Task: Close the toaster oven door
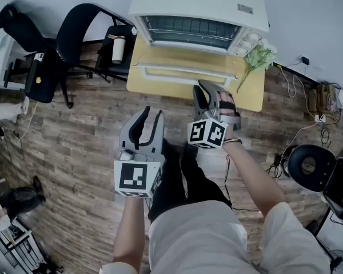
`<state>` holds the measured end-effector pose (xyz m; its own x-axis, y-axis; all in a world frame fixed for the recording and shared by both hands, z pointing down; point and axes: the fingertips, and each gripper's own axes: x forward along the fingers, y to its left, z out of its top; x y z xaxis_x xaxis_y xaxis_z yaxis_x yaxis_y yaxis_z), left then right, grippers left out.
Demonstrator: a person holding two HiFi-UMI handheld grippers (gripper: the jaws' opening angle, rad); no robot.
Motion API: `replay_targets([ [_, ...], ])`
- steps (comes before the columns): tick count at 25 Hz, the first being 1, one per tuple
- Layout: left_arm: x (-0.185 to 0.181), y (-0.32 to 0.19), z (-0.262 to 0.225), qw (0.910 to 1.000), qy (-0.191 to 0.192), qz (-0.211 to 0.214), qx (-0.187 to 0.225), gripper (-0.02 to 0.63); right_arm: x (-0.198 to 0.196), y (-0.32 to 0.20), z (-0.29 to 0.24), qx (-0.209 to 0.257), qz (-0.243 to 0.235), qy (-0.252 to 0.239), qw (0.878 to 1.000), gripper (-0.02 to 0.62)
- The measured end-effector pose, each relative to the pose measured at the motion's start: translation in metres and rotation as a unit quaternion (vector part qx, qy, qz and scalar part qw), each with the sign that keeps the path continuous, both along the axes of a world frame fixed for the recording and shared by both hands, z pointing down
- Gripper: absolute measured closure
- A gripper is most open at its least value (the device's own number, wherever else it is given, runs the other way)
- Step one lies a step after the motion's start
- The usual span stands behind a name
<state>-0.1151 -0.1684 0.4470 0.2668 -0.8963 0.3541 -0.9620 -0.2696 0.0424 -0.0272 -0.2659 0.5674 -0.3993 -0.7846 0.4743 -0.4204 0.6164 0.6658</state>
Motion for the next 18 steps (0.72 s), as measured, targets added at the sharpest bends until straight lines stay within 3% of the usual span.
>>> replay_targets([
  [18,0.007,-0.014,-0.044,0.9995,-0.009,0.007,0.029,0.512,0.001,-0.019,-0.029,-0.032,-0.006,0.007,0.999,0.514],
])
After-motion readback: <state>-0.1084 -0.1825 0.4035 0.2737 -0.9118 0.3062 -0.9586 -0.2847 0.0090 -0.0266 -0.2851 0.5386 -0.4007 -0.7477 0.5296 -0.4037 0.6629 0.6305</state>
